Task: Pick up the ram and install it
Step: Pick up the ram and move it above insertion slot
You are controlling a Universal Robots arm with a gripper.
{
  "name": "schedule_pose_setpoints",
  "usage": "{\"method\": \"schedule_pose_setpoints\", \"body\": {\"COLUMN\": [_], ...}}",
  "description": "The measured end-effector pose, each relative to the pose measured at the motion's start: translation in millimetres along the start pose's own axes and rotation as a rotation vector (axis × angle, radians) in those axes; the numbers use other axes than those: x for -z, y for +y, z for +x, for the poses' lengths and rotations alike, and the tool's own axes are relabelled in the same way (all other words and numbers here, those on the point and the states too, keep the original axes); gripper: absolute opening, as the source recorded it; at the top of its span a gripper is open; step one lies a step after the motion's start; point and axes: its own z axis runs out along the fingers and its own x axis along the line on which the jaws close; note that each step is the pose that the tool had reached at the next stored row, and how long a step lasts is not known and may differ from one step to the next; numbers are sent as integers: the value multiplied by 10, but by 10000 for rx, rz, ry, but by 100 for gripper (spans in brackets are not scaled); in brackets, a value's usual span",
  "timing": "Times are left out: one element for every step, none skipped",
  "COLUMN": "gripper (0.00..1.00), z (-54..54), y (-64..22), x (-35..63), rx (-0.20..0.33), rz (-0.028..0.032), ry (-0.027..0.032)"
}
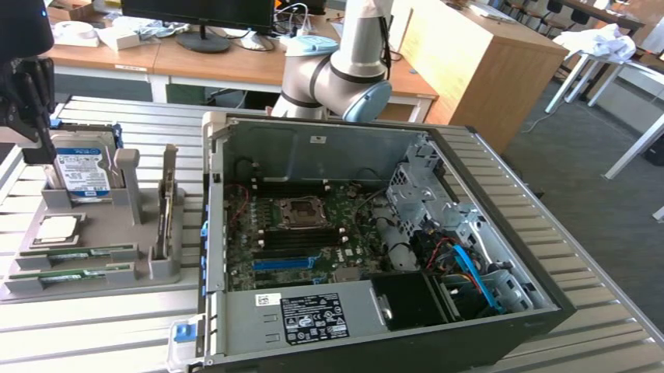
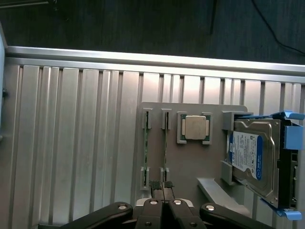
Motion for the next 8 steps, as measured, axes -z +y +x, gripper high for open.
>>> {"method": "schedule_pose_setpoints", "body": {"gripper": [10, 10, 10, 10, 10, 10, 10, 10], "z": [0, 0, 0, 0, 0, 0, 0, 0], "y": [0, 0, 0, 0, 0, 0, 0, 0], "x": [0, 0, 0, 0, 0, 0, 0, 0], "rx": [0, 1, 1, 1, 1, 2, 2, 1], "rz": [4, 9, 17, 26, 36, 51, 61, 62], "ry": [-11, -21, -34, -48, -61, -80, -93, -94]}}
